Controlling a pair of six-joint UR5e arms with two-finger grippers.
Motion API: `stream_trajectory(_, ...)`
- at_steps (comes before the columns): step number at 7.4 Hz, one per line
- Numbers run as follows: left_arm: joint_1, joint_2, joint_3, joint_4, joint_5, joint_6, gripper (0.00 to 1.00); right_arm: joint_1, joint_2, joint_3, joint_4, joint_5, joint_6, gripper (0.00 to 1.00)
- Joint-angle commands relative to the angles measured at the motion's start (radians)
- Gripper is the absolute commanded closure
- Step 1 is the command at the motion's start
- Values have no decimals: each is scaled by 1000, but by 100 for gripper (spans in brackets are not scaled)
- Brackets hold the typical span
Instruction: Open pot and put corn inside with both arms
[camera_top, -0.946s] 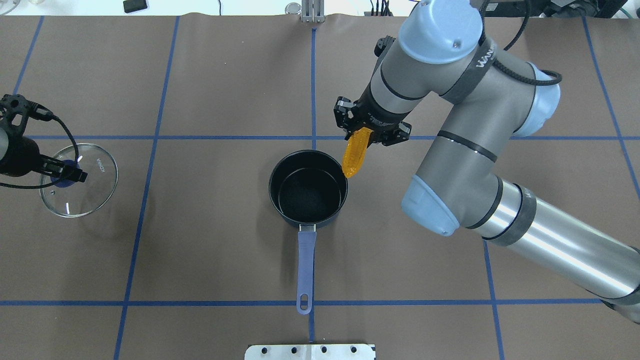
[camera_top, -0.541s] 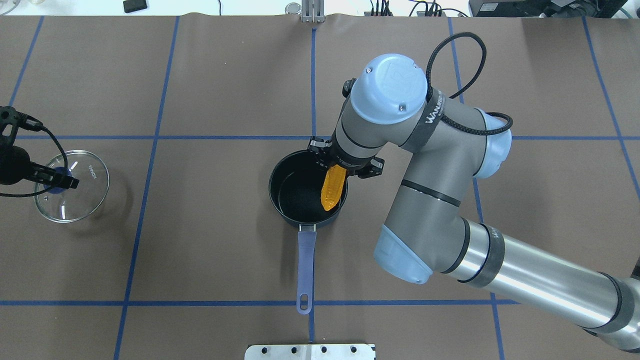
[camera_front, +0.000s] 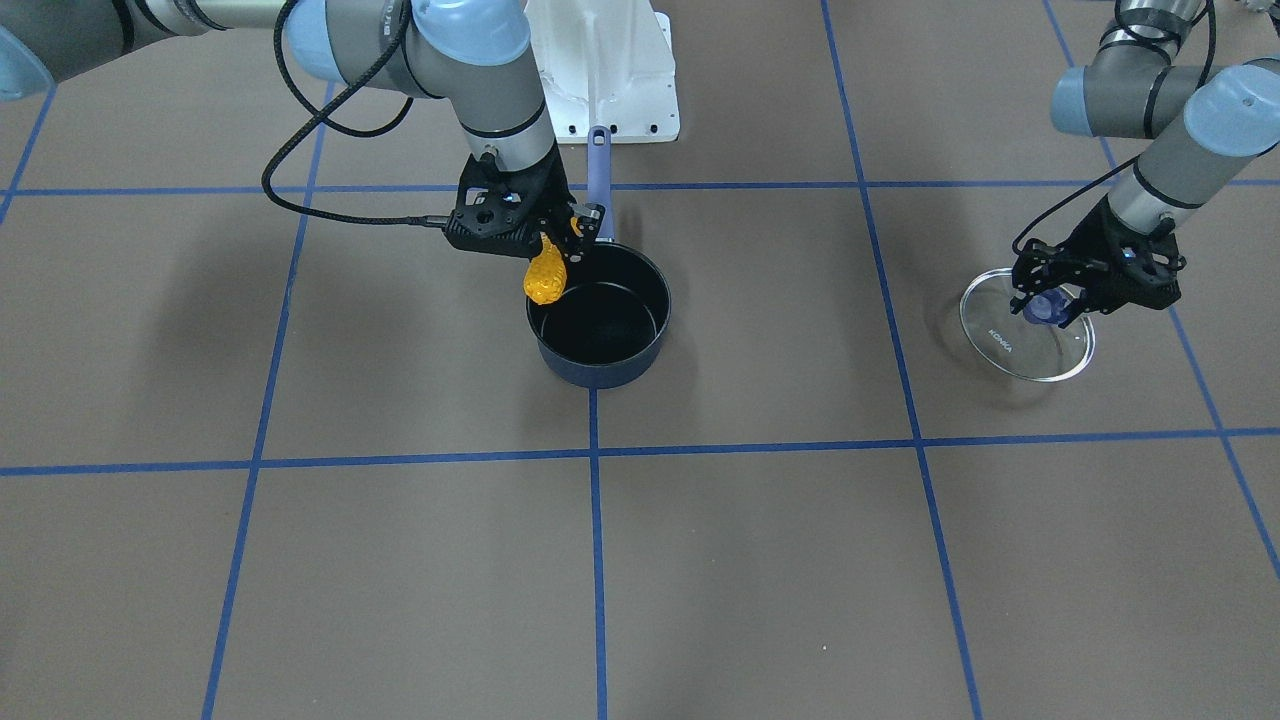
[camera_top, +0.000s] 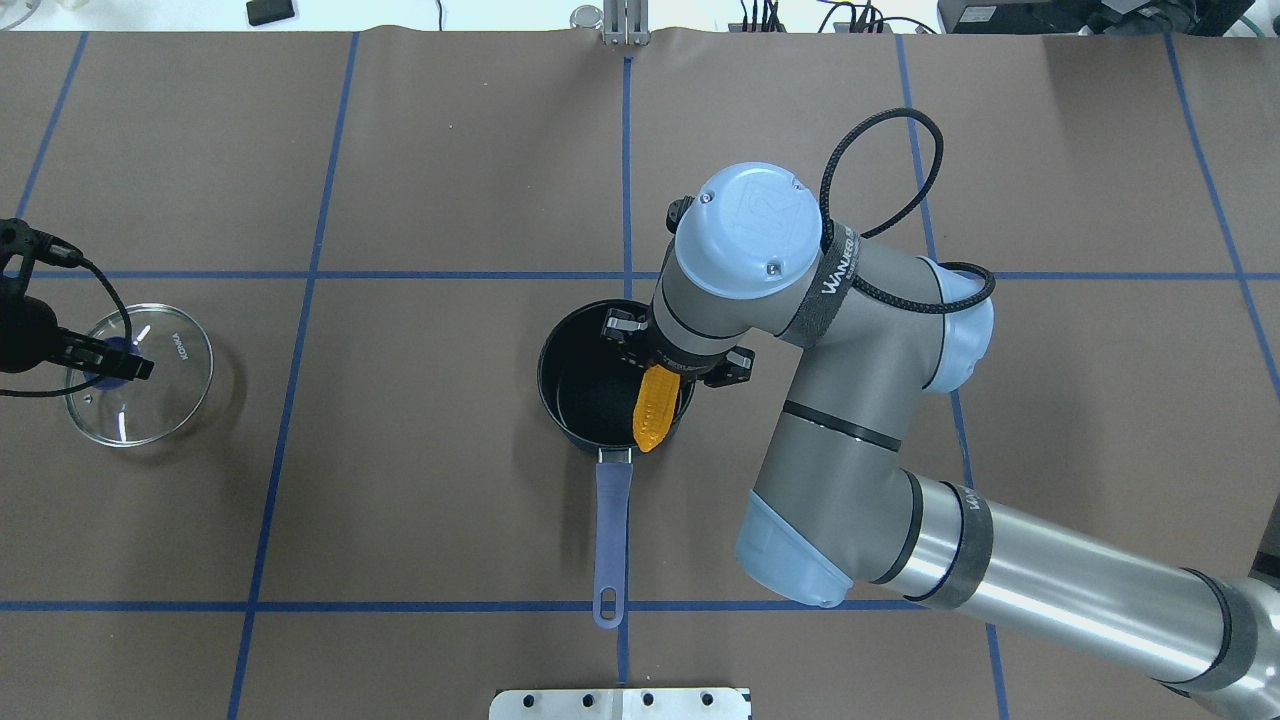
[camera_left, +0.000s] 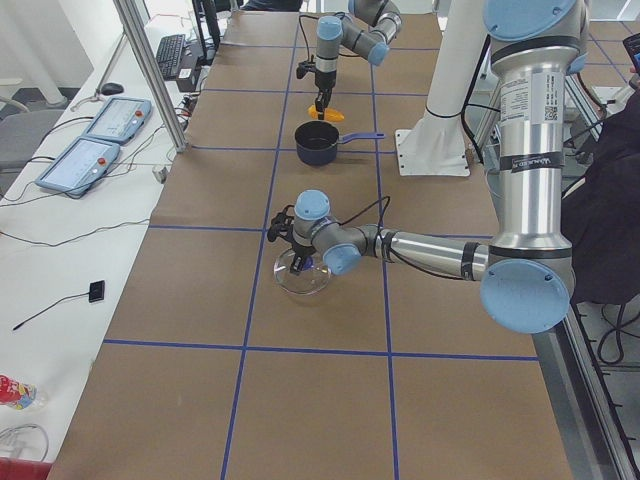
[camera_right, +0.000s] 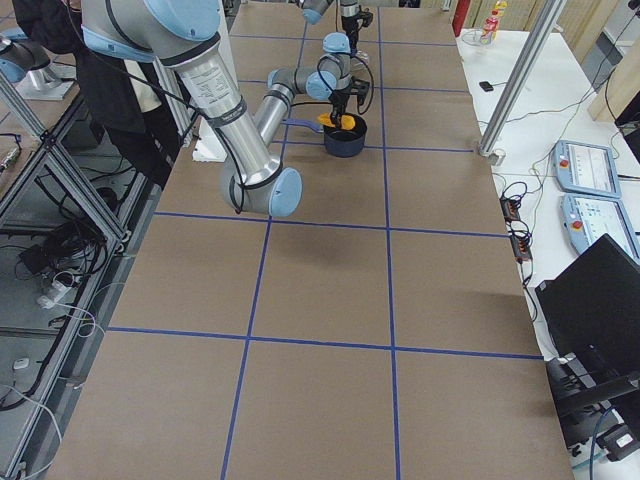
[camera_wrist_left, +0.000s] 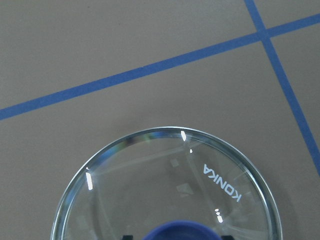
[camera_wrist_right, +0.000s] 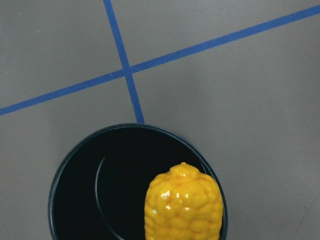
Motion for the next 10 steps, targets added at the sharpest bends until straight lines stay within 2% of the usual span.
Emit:
stream_trajectory(1,2,-10,14,-3,3,-1,58,-4,1,-1,2,-7,1,69)
stream_trajectory(4,2,-10,15,-3,3,-1,57,-5,5,-1,2,-7,2,69)
stream_trajectory(7,2,-12,15,-3,5,0,40,-19,4,-4,2,-12,2,69)
stream_trajectory(9,2,-12,14,-3,5,0,38,-31,4,-13,5,-36,2,69)
stream_trajectory(10,2,-12,14,-3,3,0,13,-33,4,-15,6,-36,2,69)
